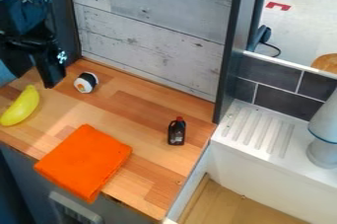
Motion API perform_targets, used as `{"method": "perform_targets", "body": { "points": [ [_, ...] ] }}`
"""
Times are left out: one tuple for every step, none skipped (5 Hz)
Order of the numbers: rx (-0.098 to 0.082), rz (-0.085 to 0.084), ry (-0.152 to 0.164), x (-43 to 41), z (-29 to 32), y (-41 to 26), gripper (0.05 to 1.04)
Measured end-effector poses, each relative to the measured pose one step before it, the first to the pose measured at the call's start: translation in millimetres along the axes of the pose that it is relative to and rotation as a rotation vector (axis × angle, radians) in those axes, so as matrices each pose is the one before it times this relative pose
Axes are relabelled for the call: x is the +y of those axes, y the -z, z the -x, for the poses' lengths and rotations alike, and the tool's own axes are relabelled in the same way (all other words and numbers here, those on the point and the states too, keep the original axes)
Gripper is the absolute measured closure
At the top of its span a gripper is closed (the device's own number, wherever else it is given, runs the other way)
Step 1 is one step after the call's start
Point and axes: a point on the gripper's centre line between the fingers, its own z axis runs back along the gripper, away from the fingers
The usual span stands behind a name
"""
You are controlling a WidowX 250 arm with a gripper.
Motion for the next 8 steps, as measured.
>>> {"method": "perform_targets", "body": {
  "points": [
    [0.0189, 0.0065, -0.0047, -0.16, 2.44, 5.9, 0.083],
    [0.0533, -0.0227, 0.0443, -9.04, 2.29, 28.02, 0.083],
    [0.0283, -0.0412, 0.0414, -0.59, 11.57, 13.83, 0.083],
    [-0.0121, -0.0474, 0.0511, -7.47, 7.83, 17.82, 0.083],
    [-0.0059, -0.0071, 0.0282, -3.39, 5.61, 16.44, 0.083],
    [0.0185, 0.0147, -0.0021, -1.52, -1.87, 23.97, 0.083],
    [0.0218, 0.0147, -0.0248, -2.06, -1.56, 23.05, 0.083],
    [-0.0193, 0.0116, 0.0009, -9.73, -18.06, 15.04, 0.083]
  ]
}}
